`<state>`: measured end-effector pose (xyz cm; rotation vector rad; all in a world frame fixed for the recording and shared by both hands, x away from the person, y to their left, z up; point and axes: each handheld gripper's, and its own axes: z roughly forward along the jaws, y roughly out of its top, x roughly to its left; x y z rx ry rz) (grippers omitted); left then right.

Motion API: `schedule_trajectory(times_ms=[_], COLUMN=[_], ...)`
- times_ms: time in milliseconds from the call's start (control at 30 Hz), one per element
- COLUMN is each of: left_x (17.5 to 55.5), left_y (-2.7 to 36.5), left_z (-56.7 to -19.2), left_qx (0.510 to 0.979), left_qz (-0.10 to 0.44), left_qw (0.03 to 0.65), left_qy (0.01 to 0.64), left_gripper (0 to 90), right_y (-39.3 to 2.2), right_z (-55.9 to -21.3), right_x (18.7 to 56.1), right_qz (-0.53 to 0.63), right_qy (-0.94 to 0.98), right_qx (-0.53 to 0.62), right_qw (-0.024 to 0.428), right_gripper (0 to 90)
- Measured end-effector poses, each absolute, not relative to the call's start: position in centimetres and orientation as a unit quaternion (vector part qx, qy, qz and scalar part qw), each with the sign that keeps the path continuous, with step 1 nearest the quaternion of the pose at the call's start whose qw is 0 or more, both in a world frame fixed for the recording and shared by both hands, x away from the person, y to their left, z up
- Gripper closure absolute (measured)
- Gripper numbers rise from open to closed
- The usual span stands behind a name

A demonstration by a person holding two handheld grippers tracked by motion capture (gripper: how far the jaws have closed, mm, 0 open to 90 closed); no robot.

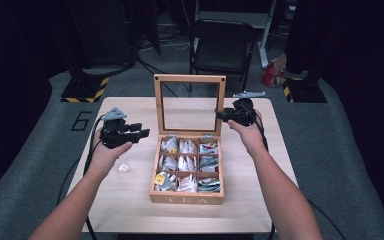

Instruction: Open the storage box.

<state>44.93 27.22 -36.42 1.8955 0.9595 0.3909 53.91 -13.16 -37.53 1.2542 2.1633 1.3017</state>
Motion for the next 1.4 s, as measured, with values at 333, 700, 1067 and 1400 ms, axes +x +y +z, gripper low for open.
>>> schedule_trajectory(times_ms=[333,700,1067,1400], left_x=[44.6,43.4,42.7,41.8], left_y=[27.0,26.5,26.8,26.8], left_z=[-36.3,-36.5,-37.5,-38.4], left_qx=[0.780,0.787,0.786,0.788], left_qz=[0.159,0.167,0.155,0.155], left_qw=[0.469,0.464,0.464,0.465], left_qy=[0.383,0.372,0.377,0.374], left_gripper=[54.5,54.5,54.6,54.6], right_y=[-14.5,-14.9,-15.3,-15.2], right_z=[-37.3,-37.1,-37.6,-38.2], right_x=[52.3,50.1,47.5,45.8], right_qz=[0.459,0.459,0.466,0.467], right_qy=[0.759,0.772,0.773,0.775], right_qx=[0.432,0.407,0.401,0.391], right_qw=[0.161,0.169,0.157,0.169], right_gripper=[52.4,52.9,48.5,45.7])
